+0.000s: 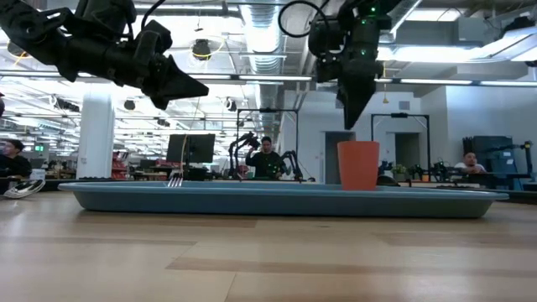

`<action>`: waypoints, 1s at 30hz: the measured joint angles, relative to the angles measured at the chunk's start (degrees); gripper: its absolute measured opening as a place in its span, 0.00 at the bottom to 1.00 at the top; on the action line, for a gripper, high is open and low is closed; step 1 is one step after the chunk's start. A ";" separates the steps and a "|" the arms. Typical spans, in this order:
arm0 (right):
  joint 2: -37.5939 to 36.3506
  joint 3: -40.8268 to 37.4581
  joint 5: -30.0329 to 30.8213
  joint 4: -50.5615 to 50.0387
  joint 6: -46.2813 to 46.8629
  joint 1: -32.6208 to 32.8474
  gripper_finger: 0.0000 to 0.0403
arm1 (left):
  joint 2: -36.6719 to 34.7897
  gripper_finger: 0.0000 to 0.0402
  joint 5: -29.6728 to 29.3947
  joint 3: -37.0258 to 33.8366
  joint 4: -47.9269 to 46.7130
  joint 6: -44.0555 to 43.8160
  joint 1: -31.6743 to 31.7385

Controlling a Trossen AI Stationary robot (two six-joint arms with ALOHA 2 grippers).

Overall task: Pick and place plate/cup/fork/spoon on tray
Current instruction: Put the orange spoon to the right of the orange fork on the blue serving tray

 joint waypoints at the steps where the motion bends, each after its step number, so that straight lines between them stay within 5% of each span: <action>1: 0.00 -0.17 -1.66 1.36 -1.32 -0.15 0.34 | 0.00 0.00 -0.09 0.00 -0.22 0.00 0.00; 7: 0.00 -3.42 -11.74 16.02 -6.09 -1.75 0.03 | 0.00 0.00 -4.58 0.02 -1.57 -2.61 0.07; 12: -2.13 -4.72 -12.69 29.08 -3.93 -0.83 0.03 | -0.13 0.00 -7.00 2.61 -9.04 -6.84 0.07; 19: -10.34 -7.44 -16.74 44.70 12.12 0.18 0.02 | -0.15 0.00 -8.89 9.10 -21.44 -18.86 -1.66; 30: -23.37 -10.73 -11.36 43.84 19.18 7.00 0.03 | -0.15 0.00 -22.81 26.34 -65.87 -43.81 -11.22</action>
